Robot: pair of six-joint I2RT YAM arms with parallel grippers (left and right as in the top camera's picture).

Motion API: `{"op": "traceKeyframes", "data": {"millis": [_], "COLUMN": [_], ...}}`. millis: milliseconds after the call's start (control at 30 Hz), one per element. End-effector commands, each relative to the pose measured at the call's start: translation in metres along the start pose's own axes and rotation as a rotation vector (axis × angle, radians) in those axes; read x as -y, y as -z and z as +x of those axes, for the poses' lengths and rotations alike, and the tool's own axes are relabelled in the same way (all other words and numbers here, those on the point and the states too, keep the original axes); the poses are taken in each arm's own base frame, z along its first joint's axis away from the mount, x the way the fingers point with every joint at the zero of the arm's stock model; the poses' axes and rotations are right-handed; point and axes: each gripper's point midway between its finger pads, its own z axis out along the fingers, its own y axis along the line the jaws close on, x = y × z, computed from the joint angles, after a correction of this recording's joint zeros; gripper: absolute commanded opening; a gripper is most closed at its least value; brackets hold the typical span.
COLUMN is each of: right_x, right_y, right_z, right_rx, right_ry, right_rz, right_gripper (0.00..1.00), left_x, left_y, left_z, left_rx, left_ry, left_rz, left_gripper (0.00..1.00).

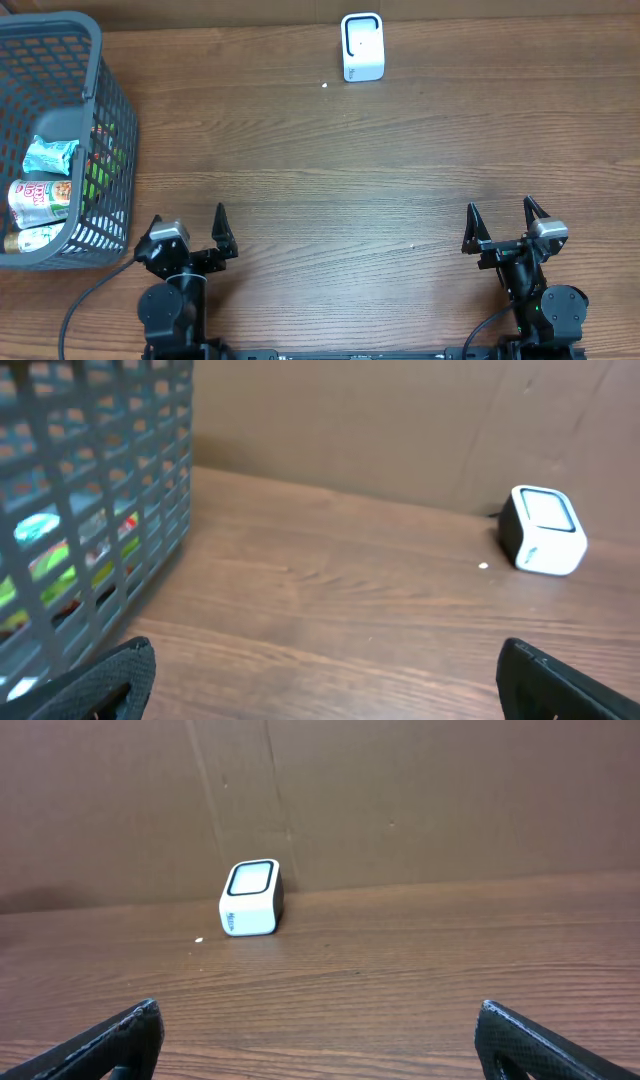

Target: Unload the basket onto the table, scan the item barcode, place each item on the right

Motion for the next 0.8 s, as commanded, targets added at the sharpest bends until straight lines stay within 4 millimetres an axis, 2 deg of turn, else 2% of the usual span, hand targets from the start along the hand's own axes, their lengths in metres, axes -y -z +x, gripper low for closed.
{"op": "traceKeyframes", "data": {"millis": [0,133,333,533,767], "right_x": [0.000,0.000,0.000,0.000,0.000], "right_y": [0.000,0.000,0.000,0.000,0.000], "right_z": [0.003,0.003,0.003,0.003,0.003], "right_rx": [0.000,0.000,0.000,0.000,0.000], "right_ry": [-0.004,-0.004,-0.004,-0.004,-0.004], "right_rz": [-0.003,-0.003,-0.003,-0.003,-0.003], "right_gripper": [1.00,1.00,1.00,1.00,1.00], "left_x": [0.011,0.021,0.033,0.061,0.080], "left_y": [0.000,-0.002,-0.001,-0.002,-0.002], "left_z": [-0.015,-0.027,-0.064,-0.096,-0.127], "left_rx": [-0.011,-0.012,0.004,-0.001,-0.003], "left_ry": [-0.012,-0.013,-0.014,-0.017,-0.017], "left_rz": [0.046,0.093,0.137,0.273,0.362], "left_gripper": [1.00,1.00,1.00,1.00,1.00]}}
